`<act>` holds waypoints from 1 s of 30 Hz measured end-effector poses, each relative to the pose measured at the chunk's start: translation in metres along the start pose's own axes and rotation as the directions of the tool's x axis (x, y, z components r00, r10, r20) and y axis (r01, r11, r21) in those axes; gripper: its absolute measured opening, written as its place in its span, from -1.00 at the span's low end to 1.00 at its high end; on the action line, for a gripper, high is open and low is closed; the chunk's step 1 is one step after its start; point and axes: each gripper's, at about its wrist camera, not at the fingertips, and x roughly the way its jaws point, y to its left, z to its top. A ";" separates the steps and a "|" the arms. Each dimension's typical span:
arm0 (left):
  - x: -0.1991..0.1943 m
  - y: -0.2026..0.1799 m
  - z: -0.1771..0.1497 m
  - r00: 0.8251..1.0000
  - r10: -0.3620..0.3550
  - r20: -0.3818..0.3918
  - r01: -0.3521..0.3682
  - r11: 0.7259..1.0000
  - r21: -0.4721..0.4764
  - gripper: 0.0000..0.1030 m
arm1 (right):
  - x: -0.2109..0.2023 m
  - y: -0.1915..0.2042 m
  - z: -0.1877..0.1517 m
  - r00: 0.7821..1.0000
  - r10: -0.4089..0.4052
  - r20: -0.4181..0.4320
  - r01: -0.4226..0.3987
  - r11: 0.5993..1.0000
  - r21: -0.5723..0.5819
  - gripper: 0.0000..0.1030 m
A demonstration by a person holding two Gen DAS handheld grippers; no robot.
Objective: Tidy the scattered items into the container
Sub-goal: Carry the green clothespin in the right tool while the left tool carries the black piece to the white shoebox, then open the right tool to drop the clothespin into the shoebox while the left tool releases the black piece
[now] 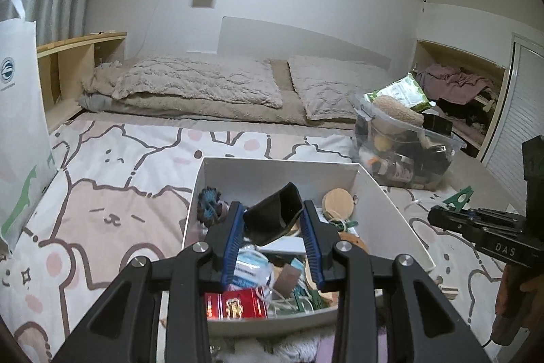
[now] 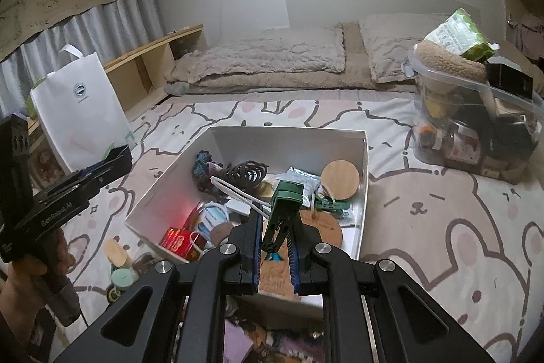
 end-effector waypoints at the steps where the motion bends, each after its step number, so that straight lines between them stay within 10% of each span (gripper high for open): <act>1: 0.003 0.000 0.001 1.000 0.000 -0.002 0.000 1.000 0.000 -0.34 | 0.004 -0.001 0.002 1.000 0.002 -0.004 -0.002 1.000 0.001 -0.72; 30: 0.080 0.011 -0.023 0.984 0.016 -0.177 -0.018 1.000 -0.009 -0.34 | 0.083 0.001 -0.012 0.975 0.023 -0.220 -0.024 1.000 -0.001 -0.72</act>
